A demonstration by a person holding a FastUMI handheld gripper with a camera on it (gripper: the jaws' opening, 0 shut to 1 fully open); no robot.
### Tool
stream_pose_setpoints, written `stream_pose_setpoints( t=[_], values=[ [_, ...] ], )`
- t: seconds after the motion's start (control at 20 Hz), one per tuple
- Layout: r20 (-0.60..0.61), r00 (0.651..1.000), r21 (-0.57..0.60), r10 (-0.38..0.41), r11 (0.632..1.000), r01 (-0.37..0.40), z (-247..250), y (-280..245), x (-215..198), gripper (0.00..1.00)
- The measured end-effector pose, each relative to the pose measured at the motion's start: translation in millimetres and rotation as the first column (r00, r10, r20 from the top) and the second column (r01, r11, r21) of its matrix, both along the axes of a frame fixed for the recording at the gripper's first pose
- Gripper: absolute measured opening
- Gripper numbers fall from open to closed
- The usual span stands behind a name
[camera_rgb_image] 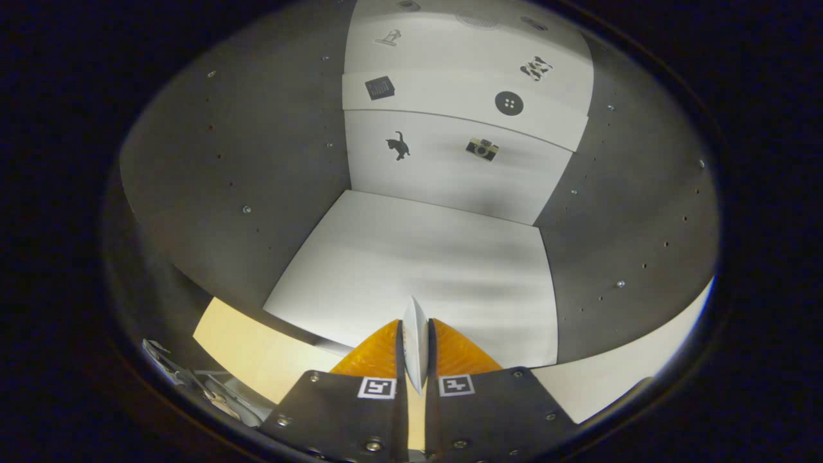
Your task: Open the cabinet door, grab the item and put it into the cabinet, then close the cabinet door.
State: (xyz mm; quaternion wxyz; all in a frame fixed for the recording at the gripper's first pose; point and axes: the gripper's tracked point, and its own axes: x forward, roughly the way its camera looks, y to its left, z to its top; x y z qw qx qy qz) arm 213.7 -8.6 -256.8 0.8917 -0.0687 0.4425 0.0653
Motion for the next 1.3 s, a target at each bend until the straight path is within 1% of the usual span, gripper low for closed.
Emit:
stream_pose_setpoints(
  t=[0.05,0.1,0.15,0.3,0.45,0.55,0.7,0.85,1.1,1.2,1.3],
  values=[
    [0.002,1.000,0.001,-0.001,1.000,0.001,-0.3,1.0,1.6,0.14],
    [0.005,1.000,0.001,-0.004,1.000,0.004,-0.7,1.5,2.6,0.15],
    [0.007,1.000,0.005,-0.011,1.000,0.011,-0.5,1.5,4.1,0.20],
    [0.009,0.999,0.025,-0.041,0.999,0.041,-1.6,2.7,11.7,0.21],
    [0.020,0.998,0.029,-0.052,0.998,0.051,-0.1,2.5,14.0,0.22],
    [0.046,0.998,0.036,-0.053,0.998,0.052,5.5,2.7,16.0,0.26],
    [0.119,0.992,0.085,-0.042,0.996,0.032,19.8,11.5,19.6,0.63],
    [0.235,0.971,0.104,-0.045,0.994,0.021,45.1,10.6,19.5,0.99],
    [0.405,0.913,0.083,-0.059,0.996,0.027,86.5,-2.1,6.1,0.99],
    [0.448,0.892,0.086,-0.059,0.996,0.023,103.2,-1.5,-9.2,0.99],
    [0.492,0.869,0.077,-0.043,0.997,0.005,121.5,3.1,-29.5,0.99]
  ],
)
